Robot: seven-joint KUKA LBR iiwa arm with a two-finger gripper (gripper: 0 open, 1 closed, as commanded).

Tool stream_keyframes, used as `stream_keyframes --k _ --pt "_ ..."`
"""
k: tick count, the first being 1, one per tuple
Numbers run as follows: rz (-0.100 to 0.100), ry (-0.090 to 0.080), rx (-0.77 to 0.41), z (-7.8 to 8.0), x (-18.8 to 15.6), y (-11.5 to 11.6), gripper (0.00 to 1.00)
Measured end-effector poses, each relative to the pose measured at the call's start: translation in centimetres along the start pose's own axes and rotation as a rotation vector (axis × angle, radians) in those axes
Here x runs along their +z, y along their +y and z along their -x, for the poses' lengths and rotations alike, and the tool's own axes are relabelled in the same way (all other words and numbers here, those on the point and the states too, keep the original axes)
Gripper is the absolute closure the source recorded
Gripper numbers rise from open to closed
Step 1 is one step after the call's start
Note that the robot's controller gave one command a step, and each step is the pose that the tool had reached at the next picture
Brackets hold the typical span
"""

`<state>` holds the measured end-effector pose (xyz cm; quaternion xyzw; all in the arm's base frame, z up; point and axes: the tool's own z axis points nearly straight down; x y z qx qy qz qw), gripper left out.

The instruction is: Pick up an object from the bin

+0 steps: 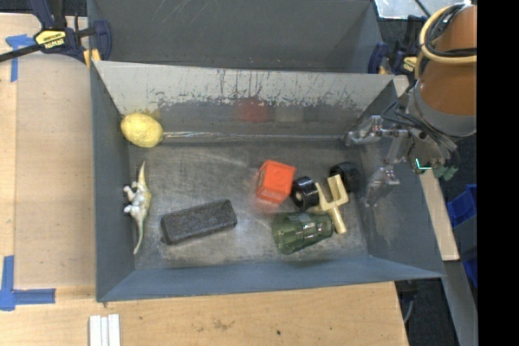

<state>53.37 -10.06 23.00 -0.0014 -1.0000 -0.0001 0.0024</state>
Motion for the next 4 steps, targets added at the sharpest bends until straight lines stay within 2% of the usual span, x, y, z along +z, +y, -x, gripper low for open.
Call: stream_keyframes --k 1,2,3,4 --pt "-0.001 -0.008 -0.002 0.2 -0.4 0.0 0.0" --pt "-0.004 -0.017 -0.011 0.5 3.4 1.6 0.0" --pt "-0.001 -0.009 -0.102 6.1 5.9 1.0 0.0" --pt "-0.003 -0.014 -0.328 4.5 10.0 1.9 0.0"
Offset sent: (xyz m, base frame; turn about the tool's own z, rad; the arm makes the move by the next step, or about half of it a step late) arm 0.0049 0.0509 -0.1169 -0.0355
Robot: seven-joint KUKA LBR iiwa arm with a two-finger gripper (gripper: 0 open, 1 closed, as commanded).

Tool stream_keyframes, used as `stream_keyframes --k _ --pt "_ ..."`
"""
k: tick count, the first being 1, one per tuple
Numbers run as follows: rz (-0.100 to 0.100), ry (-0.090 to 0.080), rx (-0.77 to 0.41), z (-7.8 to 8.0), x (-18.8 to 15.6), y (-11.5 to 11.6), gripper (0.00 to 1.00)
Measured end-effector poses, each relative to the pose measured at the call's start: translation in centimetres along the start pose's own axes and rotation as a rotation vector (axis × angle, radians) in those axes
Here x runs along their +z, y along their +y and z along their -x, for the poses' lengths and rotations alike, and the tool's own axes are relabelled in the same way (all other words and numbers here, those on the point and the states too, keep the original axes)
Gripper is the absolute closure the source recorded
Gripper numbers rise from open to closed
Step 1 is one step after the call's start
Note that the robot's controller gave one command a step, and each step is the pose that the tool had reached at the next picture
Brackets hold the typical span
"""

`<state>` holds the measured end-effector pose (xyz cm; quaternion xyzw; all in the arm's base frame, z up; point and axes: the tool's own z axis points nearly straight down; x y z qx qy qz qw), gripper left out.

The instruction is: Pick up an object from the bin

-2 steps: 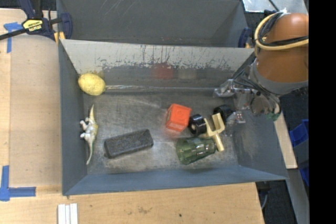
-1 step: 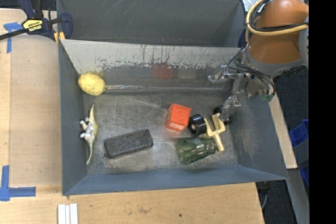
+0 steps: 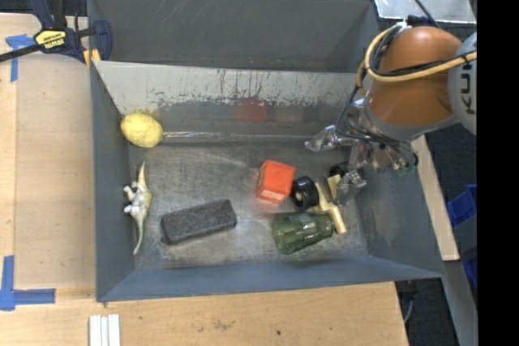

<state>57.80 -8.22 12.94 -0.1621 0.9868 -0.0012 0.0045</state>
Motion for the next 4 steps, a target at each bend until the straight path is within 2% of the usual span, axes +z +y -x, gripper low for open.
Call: stream_keyframes --k 1,2,3,4 --pt "0.001 -0.005 -0.444 1.8 5.5 -3.0 1.0" --pt "0.001 -0.005 -0.444 1.8 5.5 -3.0 1.0" --pt "0.005 0.005 -0.419 1.9 -4.9 -3.7 1.0" --pt "0.005 0.005 -0.418 1.9 -4.9 -3.7 1.0"
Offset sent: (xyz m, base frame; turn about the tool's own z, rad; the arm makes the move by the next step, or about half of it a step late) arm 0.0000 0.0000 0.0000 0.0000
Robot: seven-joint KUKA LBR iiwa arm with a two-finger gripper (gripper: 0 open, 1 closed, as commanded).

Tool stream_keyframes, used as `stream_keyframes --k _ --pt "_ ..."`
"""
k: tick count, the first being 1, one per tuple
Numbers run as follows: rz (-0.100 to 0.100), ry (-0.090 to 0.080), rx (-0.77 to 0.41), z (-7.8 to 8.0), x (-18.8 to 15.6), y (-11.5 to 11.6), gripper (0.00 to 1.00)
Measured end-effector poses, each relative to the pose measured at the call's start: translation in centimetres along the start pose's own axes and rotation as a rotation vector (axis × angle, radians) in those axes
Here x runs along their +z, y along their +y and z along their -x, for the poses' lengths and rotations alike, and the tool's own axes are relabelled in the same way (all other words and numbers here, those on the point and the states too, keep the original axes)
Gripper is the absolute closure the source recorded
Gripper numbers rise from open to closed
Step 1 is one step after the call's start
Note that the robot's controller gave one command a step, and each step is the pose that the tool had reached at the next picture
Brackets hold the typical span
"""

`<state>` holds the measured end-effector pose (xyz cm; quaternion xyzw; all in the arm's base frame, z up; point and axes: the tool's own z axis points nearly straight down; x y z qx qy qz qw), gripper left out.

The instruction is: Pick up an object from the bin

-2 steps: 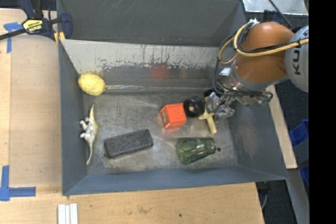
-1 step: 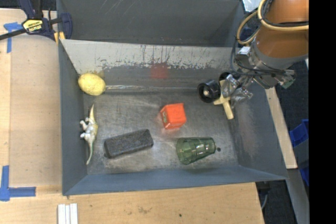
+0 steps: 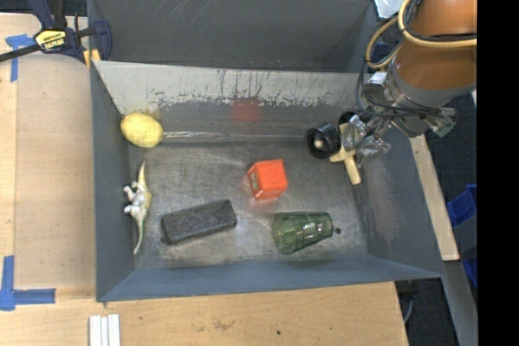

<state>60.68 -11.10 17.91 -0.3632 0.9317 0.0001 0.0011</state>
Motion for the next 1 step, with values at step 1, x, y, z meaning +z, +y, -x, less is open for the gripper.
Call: stream_keyframes --k 1 --pt "0.002 0.002 -0.001 0.24 -3.22 0.23 1.0"
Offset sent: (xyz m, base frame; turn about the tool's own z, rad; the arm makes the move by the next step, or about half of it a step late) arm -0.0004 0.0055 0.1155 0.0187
